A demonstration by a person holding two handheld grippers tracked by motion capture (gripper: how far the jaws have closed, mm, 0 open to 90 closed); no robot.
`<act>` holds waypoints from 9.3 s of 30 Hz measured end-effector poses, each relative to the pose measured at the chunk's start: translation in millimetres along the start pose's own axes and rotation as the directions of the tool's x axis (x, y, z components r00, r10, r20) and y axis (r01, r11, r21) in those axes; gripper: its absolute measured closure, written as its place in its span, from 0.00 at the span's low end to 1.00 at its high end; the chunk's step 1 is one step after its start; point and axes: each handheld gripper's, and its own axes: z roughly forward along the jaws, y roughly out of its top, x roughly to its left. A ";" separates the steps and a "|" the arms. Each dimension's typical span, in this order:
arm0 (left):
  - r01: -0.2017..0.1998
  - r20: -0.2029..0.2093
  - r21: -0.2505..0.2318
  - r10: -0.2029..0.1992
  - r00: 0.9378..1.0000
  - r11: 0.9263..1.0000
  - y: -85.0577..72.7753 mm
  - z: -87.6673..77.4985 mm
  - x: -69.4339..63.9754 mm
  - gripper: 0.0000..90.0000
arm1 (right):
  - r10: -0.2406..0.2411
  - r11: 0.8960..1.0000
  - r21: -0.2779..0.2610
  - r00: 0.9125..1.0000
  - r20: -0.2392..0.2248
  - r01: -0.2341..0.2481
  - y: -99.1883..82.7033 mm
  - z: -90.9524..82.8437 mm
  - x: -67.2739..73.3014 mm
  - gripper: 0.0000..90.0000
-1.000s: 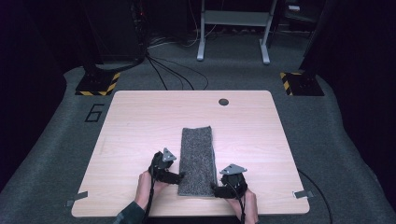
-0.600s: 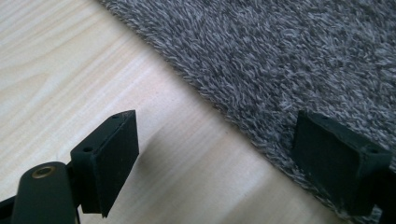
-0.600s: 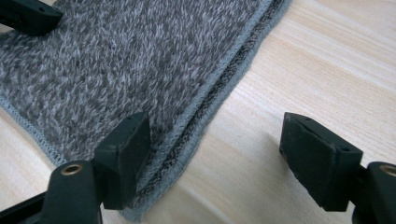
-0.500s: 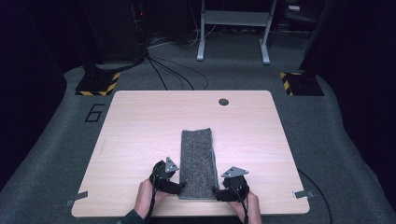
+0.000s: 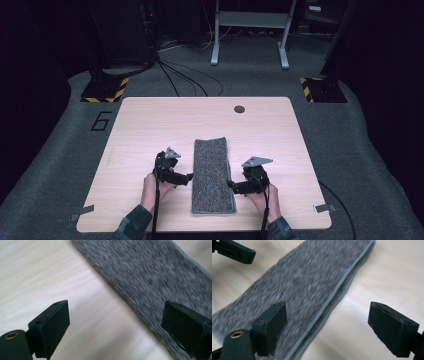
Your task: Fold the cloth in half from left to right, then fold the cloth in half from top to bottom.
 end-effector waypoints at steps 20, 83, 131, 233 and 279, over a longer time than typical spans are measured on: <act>0.133 0.000 -0.065 -0.134 0.991 0.989 43.6 31.0 50.2 0.09 | 0.006 0.999 0.043 1.000 0.029 -0.008 78.5 49.9 -48.1 0.17; -0.011 -0.045 -0.126 0.005 0.999 0.992 79.1 64.5 39.4 0.98 | 0.062 0.998 -0.022 0.994 0.090 -0.061 95.7 97.7 -62.8 0.97; -0.062 -0.115 -0.243 0.035 0.993 0.968 128.3 32.0 42.4 0.98 | -0.052 0.982 -0.172 0.989 0.141 0.076 150.7 60.8 -68.9 0.97; -0.077 0.013 -0.080 0.078 0.997 0.994 13.4 24.0 -7.5 0.28 | -0.009 1.000 -0.009 0.997 0.074 0.010 22.7 32.7 -32.0 0.23; 0.021 -0.047 -0.086 -0.025 0.999 0.996 32.6 25.8 28.1 0.04 | 0.038 0.999 0.012 0.993 0.108 -0.039 51.1 45.9 -63.8 0.13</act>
